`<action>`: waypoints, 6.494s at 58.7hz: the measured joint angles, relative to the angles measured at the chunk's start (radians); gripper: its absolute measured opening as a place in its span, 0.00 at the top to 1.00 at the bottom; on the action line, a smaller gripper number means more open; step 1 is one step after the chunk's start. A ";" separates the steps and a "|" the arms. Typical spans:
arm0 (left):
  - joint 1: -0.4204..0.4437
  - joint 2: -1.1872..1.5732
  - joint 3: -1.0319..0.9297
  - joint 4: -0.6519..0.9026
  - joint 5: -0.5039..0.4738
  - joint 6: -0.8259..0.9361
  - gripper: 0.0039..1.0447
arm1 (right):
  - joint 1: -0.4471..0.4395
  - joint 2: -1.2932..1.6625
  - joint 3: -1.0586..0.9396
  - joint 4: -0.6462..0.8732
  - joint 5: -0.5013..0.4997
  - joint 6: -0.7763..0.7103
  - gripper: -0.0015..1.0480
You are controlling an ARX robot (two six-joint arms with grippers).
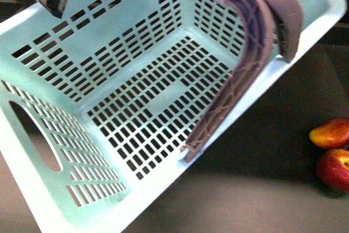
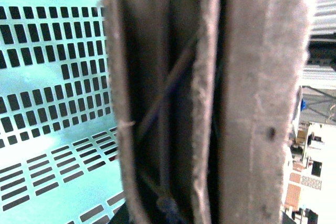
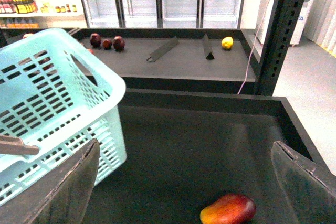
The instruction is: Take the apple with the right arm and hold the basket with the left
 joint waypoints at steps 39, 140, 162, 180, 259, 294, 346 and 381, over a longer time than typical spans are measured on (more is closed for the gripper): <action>-0.071 0.000 0.008 0.012 0.024 0.083 0.86 | 0.000 0.000 0.000 0.000 0.000 0.000 0.08; -0.070 0.000 0.008 0.014 0.025 0.092 0.86 | -0.105 2.320 0.689 0.403 0.258 0.267 0.08; -0.070 0.000 0.008 0.014 0.025 0.092 0.86 | -0.121 2.410 0.800 0.417 0.241 0.291 0.08; -0.071 0.000 0.008 0.014 0.027 0.092 0.86 | -0.123 2.437 0.839 0.423 0.241 0.293 0.10; -0.070 0.000 0.008 0.014 0.025 0.092 0.86 | -0.012 1.141 0.400 0.375 0.301 0.540 0.24; -0.071 0.000 0.008 0.014 0.026 0.091 0.86 | 0.480 1.131 0.405 0.442 0.396 0.600 0.24; -0.070 0.002 0.003 0.014 0.024 0.103 0.86 | 0.201 1.262 0.259 0.517 0.450 0.534 0.08; -0.068 0.002 0.003 0.014 0.016 0.093 0.86 | 0.137 1.358 0.079 1.194 0.143 0.145 0.37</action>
